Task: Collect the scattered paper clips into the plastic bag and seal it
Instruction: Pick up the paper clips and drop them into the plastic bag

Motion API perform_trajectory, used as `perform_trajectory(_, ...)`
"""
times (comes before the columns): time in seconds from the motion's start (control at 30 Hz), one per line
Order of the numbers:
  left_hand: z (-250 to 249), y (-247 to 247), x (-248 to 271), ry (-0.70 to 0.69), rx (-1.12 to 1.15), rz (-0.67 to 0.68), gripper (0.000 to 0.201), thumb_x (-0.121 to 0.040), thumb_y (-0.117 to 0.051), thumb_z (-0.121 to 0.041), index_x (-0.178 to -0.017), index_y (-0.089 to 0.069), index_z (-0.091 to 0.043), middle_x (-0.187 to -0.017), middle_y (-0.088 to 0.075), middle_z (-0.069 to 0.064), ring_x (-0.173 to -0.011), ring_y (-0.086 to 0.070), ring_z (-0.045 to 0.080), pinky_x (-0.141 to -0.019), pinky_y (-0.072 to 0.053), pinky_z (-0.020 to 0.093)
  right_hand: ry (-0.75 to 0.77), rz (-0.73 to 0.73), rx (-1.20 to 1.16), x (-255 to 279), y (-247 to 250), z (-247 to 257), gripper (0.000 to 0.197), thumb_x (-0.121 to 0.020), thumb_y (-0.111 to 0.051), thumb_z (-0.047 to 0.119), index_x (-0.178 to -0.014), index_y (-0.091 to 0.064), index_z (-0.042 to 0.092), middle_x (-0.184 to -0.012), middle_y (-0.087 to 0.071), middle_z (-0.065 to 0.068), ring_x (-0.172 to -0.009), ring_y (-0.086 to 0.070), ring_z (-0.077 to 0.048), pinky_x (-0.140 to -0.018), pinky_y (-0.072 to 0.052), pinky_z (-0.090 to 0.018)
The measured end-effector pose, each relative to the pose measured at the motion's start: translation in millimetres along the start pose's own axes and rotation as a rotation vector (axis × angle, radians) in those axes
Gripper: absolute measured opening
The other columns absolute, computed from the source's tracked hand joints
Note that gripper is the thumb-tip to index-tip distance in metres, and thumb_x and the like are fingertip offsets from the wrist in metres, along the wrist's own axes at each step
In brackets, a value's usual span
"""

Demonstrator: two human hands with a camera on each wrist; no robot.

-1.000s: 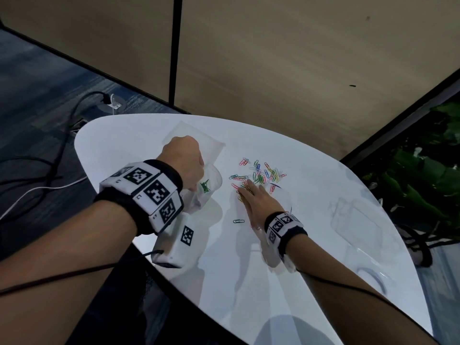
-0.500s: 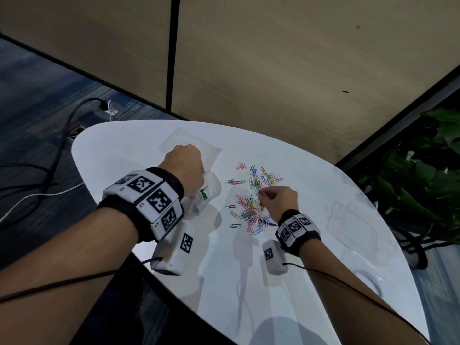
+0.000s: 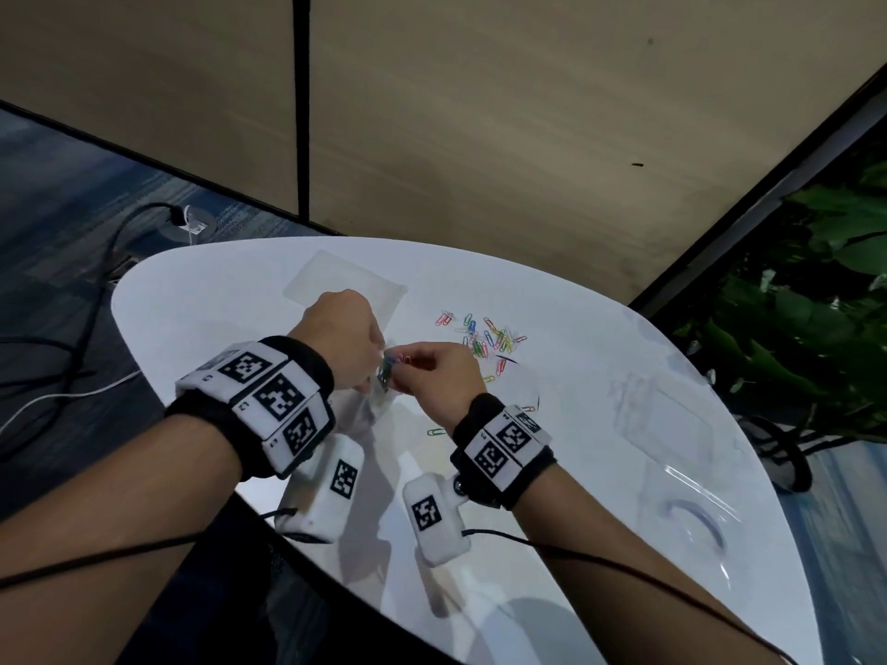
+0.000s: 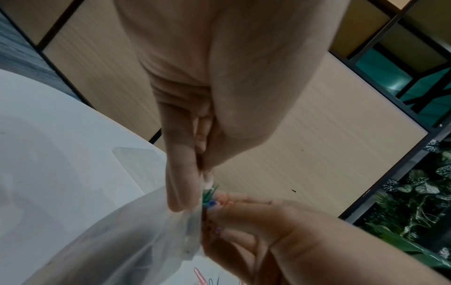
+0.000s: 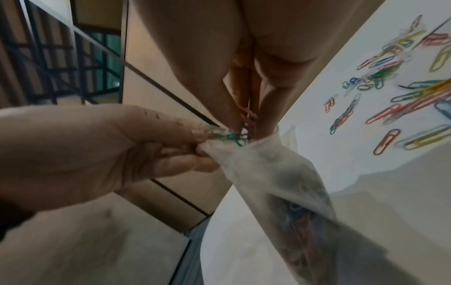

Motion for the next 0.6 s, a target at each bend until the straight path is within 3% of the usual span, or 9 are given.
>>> perform_trajectory(0.07, 0, -1, 0, 0.003, 0.009, 0.007, 0.020, -0.092, -0.056, 0.000, -0.095, -0.075, -0.006, -0.081, -0.075, 0.012, -0.064, -0.077, 0.025, -0.075, -0.065, 0.039, 0.085, 0.033, 0.226, 1, 1, 5, 0.017, -0.083, -0.065, 0.013, -0.094, -0.078, 0.015, -0.087, -0.077, -0.007, -0.079, -0.074, -0.022, -0.083, -0.059, -0.040)
perform_trajectory(0.17, 0, -2, 0, 0.004, 0.018, 0.015, 0.020, -0.092, -0.055, 0.001, -0.094, -0.075, -0.004, -0.078, -0.075, 0.015, -0.063, -0.077, 0.026, -0.074, -0.065, 0.040, 0.274, 0.264, 0.709, 7, 6, 24, 0.026, -0.093, -0.054, 0.014, -0.110, -0.073, 0.013, -0.096, -0.074, -0.006, -0.088, -0.067, -0.024, -0.086, -0.051, -0.029)
perform_trajectory(0.2, 0, -2, 0, 0.002, 0.016, 0.006, 0.021, -0.092, -0.056, 0.001, -0.095, -0.075, -0.004, -0.080, -0.075, 0.015, -0.064, -0.077, 0.027, -0.074, -0.064, 0.040, 0.294, 0.320, 0.762, 7, 8, 28, 0.029, -0.094, -0.052, 0.015, -0.117, -0.070, 0.015, -0.101, -0.073, -0.005, -0.091, -0.065, -0.022, -0.086, -0.047, -0.024)
perform_trajectory(0.27, 0, 1, 0, 0.003, 0.013, -0.017, 0.021, -0.092, -0.055, 0.000, -0.096, -0.075, -0.005, -0.084, -0.075, 0.014, -0.068, -0.077, 0.028, -0.076, -0.064, 0.040, 0.290, 0.336, 0.647, 6, 14, 32, 0.032, -0.094, -0.052, 0.012, -0.121, -0.069, 0.016, -0.115, -0.072, -0.001, -0.101, -0.067, -0.015, -0.092, -0.048, -0.023)
perform_trajectory(0.37, 1, 6, 1, 0.019, 0.020, -0.032, 0.024, -0.090, -0.054, 0.002, -0.098, -0.074, -0.007, -0.083, -0.075, 0.014, -0.074, -0.077, 0.028, -0.079, -0.064, 0.040, 0.234, 0.165, 0.262, -1, 30, 22, 0.033, -0.089, -0.047, -0.004, -0.100, -0.075, 0.010, -0.096, -0.075, -0.007, -0.085, -0.073, -0.018, -0.083, -0.060, -0.033)
perform_trajectory(0.43, 2, 8, 3, 0.019, 0.003, -0.036, 0.026, -0.090, -0.052, 0.003, -0.099, -0.074, -0.007, -0.081, -0.075, 0.012, -0.078, -0.076, 0.028, -0.082, -0.063, 0.039, 0.177, 0.040, 0.291, -13, 44, 6, 0.034, -0.089, -0.047, -0.004, -0.097, -0.076, 0.010, -0.096, -0.075, -0.008, -0.085, -0.072, -0.021, -0.082, -0.060, -0.037)
perform_trajectory(0.5, 3, 8, 4, 0.015, -0.006, -0.039, 0.027, -0.090, -0.051, 0.003, -0.100, -0.074, -0.007, -0.083, -0.075, 0.012, -0.082, -0.076, 0.029, -0.084, -0.062, 0.039, 0.049, 0.044, 0.616, -25, 59, -18, 0.030, -0.094, -0.051, 0.008, -0.116, -0.070, 0.015, -0.121, -0.069, -0.006, -0.108, -0.065, -0.020, -0.098, -0.052, -0.033)
perform_trajectory(0.6, 5, 9, 3, 0.009, -0.003, -0.043, 0.027, -0.090, -0.052, 0.003, -0.102, -0.074, -0.006, -0.088, -0.076, 0.014, -0.087, -0.075, 0.031, -0.084, -0.062, 0.040, -0.153, 0.192, 0.927, -33, 64, -59, 0.051, -0.100, -0.047, 0.030, -0.149, -0.037, 0.017, -0.154, -0.038, -0.005, -0.142, -0.035, -0.023, -0.116, -0.027, -0.034)
Point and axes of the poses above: each hand's wrist, its own x-axis away from the middle knuckle, its own y-axis out of the back of the hand, z = x × y, the point moved 1 cm from there along -x, towards the middle knuckle
